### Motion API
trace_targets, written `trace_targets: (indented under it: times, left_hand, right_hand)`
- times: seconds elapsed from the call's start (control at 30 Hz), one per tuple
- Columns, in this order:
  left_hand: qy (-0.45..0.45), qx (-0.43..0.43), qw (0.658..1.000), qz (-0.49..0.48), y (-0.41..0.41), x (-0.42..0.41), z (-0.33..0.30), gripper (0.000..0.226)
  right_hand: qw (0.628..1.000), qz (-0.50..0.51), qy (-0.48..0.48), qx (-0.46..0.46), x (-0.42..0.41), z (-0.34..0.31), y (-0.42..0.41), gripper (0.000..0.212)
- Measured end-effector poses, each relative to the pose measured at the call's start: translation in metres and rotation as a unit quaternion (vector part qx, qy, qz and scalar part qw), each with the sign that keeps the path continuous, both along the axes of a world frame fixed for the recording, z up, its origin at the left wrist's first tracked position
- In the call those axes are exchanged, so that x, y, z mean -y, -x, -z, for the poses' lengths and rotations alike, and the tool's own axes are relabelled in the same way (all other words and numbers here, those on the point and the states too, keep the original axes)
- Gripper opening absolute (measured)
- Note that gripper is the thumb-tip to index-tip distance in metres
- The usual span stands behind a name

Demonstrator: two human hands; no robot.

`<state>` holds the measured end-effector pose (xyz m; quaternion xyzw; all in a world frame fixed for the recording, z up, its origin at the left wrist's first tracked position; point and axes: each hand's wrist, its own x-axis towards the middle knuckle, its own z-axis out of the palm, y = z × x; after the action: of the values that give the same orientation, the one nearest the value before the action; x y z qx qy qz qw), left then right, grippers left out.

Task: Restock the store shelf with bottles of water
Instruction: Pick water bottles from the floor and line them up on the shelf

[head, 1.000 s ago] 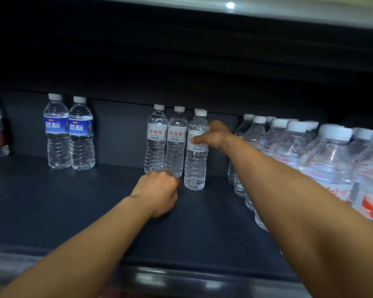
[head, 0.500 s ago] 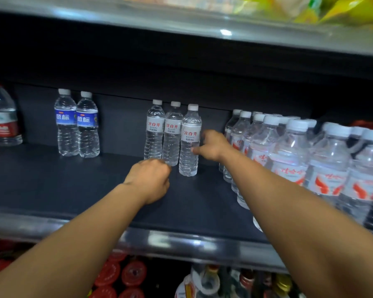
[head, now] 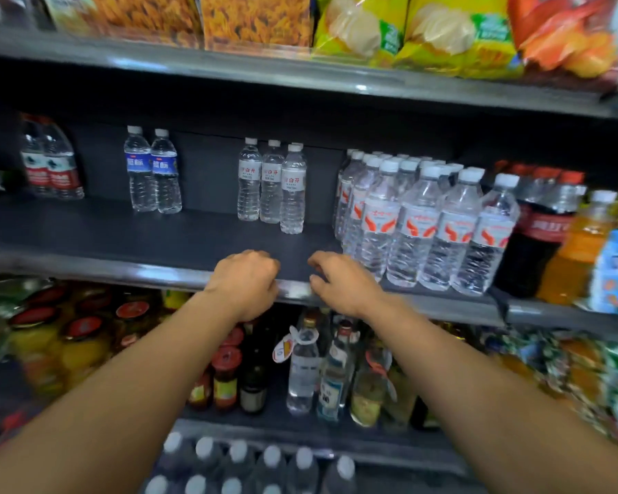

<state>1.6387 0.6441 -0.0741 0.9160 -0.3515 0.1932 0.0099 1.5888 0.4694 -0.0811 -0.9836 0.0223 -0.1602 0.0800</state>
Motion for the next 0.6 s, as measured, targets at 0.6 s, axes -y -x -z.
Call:
trace_targets:
  times: [0.6]
  left_hand:
    - [-0.034,-0.298,0.953,0.035,0.222,-0.052,0.267,0.025]
  right_hand:
    - [0.969,0.075,-0.184,-0.146,-0.078,0.275,0.258,0.025]
